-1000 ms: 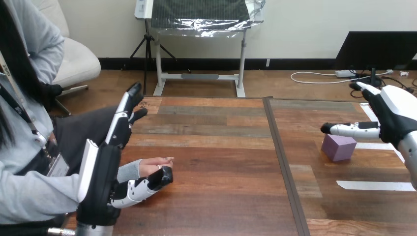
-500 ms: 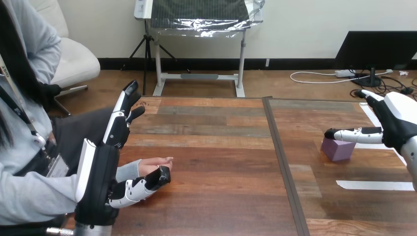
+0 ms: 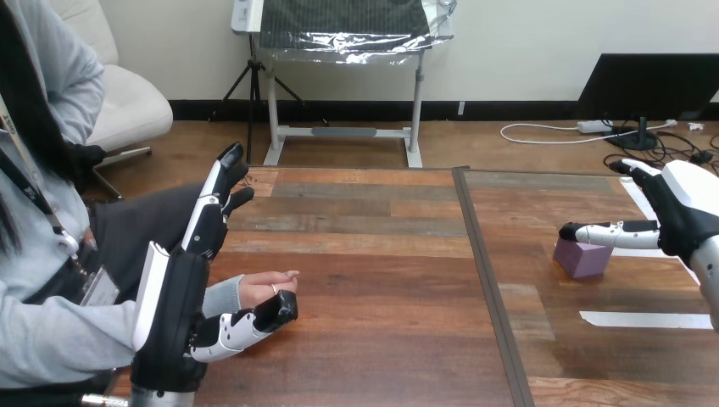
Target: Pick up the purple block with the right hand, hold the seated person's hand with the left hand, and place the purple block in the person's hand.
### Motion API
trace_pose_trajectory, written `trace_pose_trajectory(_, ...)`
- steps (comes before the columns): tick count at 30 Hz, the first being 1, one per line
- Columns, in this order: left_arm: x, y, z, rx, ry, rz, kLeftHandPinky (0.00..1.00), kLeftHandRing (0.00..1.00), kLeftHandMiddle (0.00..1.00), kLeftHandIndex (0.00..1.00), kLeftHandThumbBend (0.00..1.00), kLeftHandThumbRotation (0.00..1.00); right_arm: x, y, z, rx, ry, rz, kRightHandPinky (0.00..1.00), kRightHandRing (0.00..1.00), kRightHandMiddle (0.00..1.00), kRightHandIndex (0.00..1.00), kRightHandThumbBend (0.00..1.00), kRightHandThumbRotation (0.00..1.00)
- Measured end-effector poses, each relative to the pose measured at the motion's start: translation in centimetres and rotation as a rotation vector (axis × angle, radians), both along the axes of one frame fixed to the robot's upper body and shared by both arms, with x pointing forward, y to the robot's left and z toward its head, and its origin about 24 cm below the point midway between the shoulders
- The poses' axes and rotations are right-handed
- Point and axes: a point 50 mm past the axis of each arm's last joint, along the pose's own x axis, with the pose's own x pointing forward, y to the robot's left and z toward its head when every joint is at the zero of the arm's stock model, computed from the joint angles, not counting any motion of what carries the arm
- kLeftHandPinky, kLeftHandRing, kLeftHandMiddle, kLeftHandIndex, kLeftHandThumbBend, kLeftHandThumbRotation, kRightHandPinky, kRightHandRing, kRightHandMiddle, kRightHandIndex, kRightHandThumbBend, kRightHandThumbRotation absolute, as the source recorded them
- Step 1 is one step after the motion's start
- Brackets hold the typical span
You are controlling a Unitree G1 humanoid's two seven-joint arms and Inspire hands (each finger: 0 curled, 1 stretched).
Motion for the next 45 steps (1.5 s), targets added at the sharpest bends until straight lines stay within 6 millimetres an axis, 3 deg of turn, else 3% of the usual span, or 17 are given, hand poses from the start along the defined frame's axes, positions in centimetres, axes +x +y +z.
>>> trace_pose_trajectory(27, 0.0, 0.2, 0.1, -0.02, -0.004, -0.002, 0.87, 0.94, 0.97, 0.96, 1.0, 0.71, -0.4, 0.2, -1.1, -0.002, 0.041, -0.022, 0.85, 0.92, 0.93, 0.91, 1.0, 0.57)
trace_pose_trajectory(45, -0.3, 0.0, 0.1, -0.032, -0.005, -0.01, 0.87, 0.94, 0.97, 0.95, 1.0, 0.72, -0.7, 1.6, -3.0, 0.019, 0.102, -0.011, 0.85, 0.93, 0.93, 0.92, 1.0, 0.54)
